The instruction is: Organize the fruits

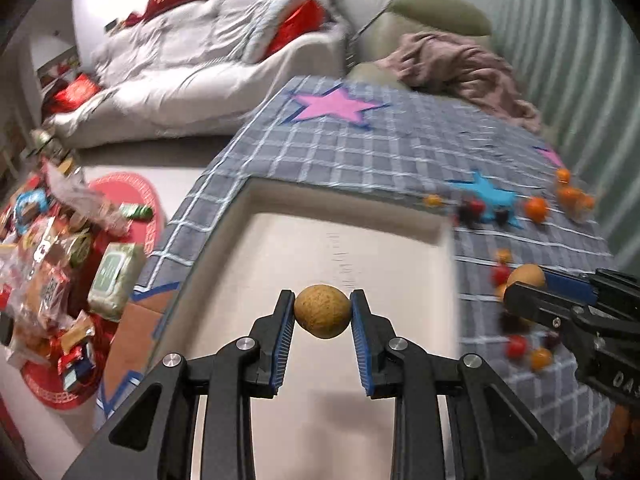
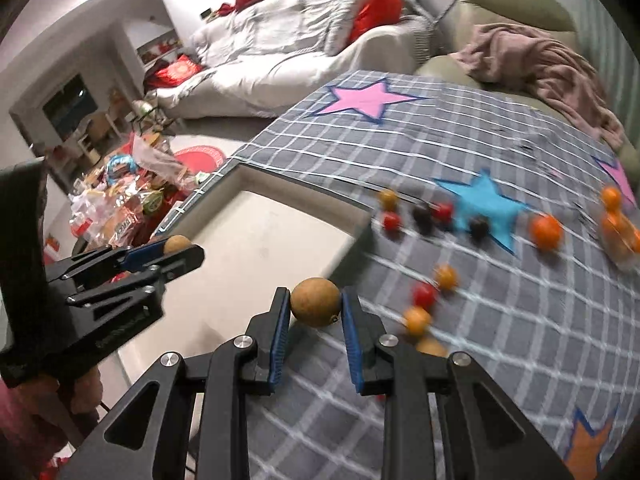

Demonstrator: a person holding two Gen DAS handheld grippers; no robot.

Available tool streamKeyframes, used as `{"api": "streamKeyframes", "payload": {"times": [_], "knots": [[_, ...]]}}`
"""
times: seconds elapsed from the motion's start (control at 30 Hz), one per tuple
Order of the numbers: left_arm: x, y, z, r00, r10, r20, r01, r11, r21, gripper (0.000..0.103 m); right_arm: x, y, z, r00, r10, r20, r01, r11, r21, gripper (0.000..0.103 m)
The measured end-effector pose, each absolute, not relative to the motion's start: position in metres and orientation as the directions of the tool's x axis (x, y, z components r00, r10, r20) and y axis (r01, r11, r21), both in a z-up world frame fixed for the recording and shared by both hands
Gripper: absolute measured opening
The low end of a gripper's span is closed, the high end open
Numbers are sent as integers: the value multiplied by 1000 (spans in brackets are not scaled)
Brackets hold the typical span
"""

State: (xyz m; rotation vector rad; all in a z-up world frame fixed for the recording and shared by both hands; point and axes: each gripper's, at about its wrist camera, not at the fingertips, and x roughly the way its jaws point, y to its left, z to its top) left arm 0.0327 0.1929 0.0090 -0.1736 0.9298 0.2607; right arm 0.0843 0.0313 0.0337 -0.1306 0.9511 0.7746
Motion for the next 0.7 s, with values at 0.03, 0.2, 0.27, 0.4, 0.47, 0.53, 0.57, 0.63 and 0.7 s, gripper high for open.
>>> {"api": "streamKeyframes", "payload": {"times": [0.03, 0.2, 0.27, 0.4, 0.47, 0.53, 0.57, 0.63, 0.7], "knots": [[37, 199, 3, 554, 154, -818, -311, 950, -32, 30, 89, 43, 29, 329, 532, -780, -652, 725, 220, 28], [47, 219, -25, 483, 153, -862, -356, 934, -34, 30, 101, 86, 7, 288, 498, -818, -670, 715, 200, 28], [48, 223, -32, 468, 143, -872, -365, 930, -44, 30, 104, 98, -3, 278, 478, -833, -677, 713, 183, 28], [50, 225, -40, 449, 129, -884, -365, 930, -49, 30, 105, 111, -15, 272, 440, -856, -687, 711, 147, 28], [50, 224, -39, 449, 131, -884, -359, 932, -44, 30, 104, 115, -18, 270, 427, -863, -698, 704, 130, 28], [50, 224, -40, 445, 134, -885, -351, 936, -35, 30, 100, 120, -21, 267, 412, -871, -713, 693, 108, 29], [49, 223, -40, 444, 139, -885, -350, 936, -29, 30, 99, 122, -22, 268, 406, -874, -717, 689, 100, 29], [49, 227, -40, 447, 132, -885, -354, 935, -39, 31, 98, 122, -22, 276, 390, -879, -719, 690, 80, 37], [47, 231, -39, 438, 145, -887, -378, 925, -35, 47, 99, 119, -20, 291, 381, -877, -710, 701, 69, 44]]}}
